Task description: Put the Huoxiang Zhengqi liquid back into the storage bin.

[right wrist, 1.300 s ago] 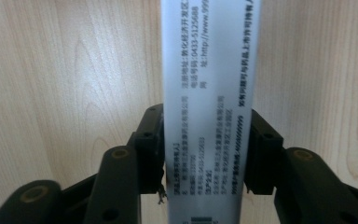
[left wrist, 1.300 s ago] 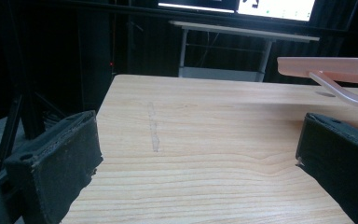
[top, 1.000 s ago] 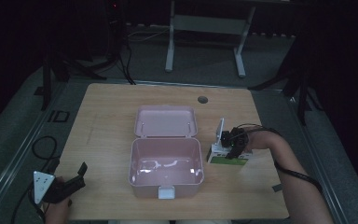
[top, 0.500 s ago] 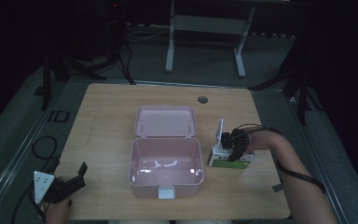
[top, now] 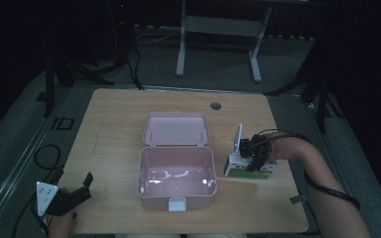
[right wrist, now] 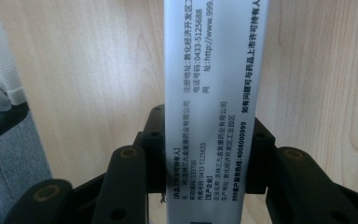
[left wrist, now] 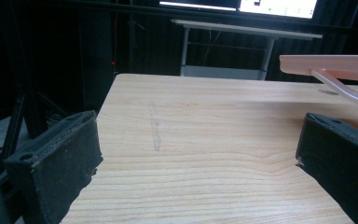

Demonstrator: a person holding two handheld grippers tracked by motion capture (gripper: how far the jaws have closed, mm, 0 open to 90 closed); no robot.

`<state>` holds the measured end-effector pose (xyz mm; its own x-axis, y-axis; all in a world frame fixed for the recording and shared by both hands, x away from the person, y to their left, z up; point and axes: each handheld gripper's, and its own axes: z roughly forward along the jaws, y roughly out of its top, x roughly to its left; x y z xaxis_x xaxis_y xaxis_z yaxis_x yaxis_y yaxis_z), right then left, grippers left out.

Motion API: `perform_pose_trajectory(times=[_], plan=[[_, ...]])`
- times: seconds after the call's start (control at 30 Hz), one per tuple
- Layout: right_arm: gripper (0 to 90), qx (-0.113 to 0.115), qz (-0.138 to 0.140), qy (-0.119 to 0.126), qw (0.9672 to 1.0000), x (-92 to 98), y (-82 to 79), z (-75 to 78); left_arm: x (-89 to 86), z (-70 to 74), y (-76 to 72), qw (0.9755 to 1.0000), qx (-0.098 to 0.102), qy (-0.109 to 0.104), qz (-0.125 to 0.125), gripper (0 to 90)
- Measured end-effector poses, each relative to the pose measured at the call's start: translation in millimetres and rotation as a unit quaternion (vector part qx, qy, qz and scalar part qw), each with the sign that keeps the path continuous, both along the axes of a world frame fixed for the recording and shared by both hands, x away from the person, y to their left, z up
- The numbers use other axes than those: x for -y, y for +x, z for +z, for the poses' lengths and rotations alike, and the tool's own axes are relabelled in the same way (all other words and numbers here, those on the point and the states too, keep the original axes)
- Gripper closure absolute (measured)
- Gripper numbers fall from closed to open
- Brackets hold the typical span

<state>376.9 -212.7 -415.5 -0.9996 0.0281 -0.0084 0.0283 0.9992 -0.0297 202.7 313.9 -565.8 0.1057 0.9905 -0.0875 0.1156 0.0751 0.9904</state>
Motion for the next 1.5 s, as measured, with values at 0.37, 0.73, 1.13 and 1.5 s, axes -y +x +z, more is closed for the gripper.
perform_pose_trajectory(times=[0.37,0.73,1.13,1.5], plan=[[61.9,0.016,0.001,0.0,0.9999,-3.3,-17.1,38.4,0.1,0.0,0.0,1.0,0.0,0.0,0.0,0.3],[61.9,0.029,0.0,0.001,0.9996,-9.0,-30.7,69.6,0.3,0.1,0.0,1.0,0.0,0.001,0.001,0.3],[61.8,0.032,-0.006,0.006,0.9994,-21.1,-36.5,90.2,0.4,0.1,0.1,1.0,-0.001,0.0,0.0,0.3],[61.9,0.029,-0.001,0.016,0.9995,-46.8,-35.9,97.9,0.2,0.1,-0.2,1.0,0.0,0.0,0.0,0.3]])
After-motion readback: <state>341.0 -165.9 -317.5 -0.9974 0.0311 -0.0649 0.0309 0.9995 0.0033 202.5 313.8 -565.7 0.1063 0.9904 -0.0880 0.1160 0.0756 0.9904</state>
